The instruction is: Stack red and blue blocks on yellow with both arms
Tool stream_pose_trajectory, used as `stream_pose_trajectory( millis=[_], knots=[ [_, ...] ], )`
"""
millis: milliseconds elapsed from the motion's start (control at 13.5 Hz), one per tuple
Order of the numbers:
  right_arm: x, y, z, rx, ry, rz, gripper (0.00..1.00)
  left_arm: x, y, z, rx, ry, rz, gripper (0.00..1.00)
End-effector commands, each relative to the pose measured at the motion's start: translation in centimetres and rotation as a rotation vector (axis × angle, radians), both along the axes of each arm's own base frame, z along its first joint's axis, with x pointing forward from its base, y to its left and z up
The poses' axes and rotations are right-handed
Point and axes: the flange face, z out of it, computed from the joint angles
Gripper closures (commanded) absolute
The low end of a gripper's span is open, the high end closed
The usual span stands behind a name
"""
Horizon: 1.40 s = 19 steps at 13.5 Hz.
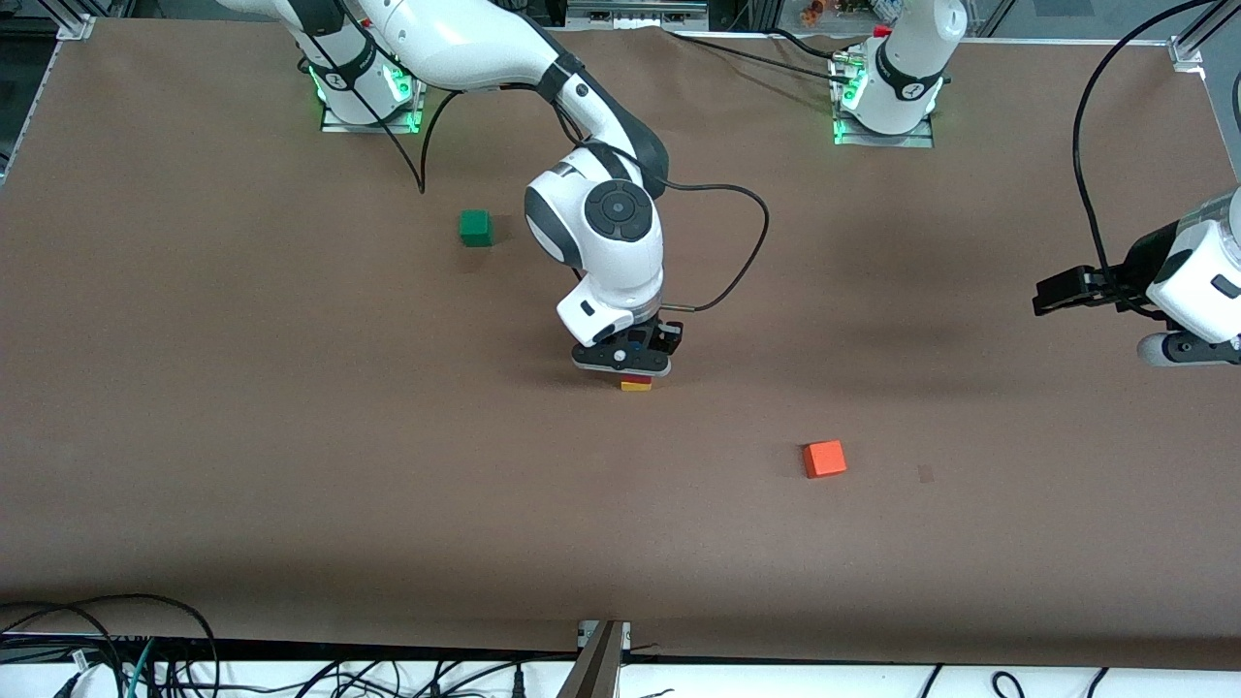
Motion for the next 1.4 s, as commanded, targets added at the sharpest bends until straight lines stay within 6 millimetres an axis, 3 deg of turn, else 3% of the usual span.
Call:
stream_pose_trajectory(
  millis=[0, 295, 369, 443, 739, 960, 1108, 1330],
  knots=[
    [0.0, 0.1, 0.7, -0.007, -0.014, -0.006, 0.00, -0.2, 0.2, 0.1, 0.006, -0.008, -0.018, 0.00],
    [1.1, -1.6, 2.5, -0.036, -0.003, -0.024, 0.00, -0.2, 0.6, 0.1, 0.005, -0.008, -0.014, 0.00],
    [1.6, -2.5, 3.4, -0.054, -0.005, -0.035, 0.00, -0.2, 0.6, 0.1, 0.005, -0.008, -0.014, 0.00],
    [2.5, -4.0, 5.6, -0.060, -0.019, -0.059, 0.00, -0.2, 0.6, 0.1, 0.003, -0.008, -0.013, 0.00],
    [6.6, -15.4, 14.6, -0.128, 0.024, -0.167, 0.00, -0.2, 0.6, 0.1, 0.003, -0.008, -0.013, 0.00],
    [8.4, -26.1, 19.6, 0.016, 0.110, -0.195, 0.00, -0.2, 0.5, 0.2, 0.003, -0.010, -0.015, 0.00],
    [7.7, -31.8, 21.5, 0.018, 0.169, -0.130, 0.00, -0.2, 0.4, 0.2, 0.003, -0.010, -0.016, 0.00],
    [5.8, -38.8, 24.9, 0.000, 0.263, -0.086, 0.00, -0.2, 0.5, 0.2, 0.003, -0.010, -0.015, 0.00]
  ],
)
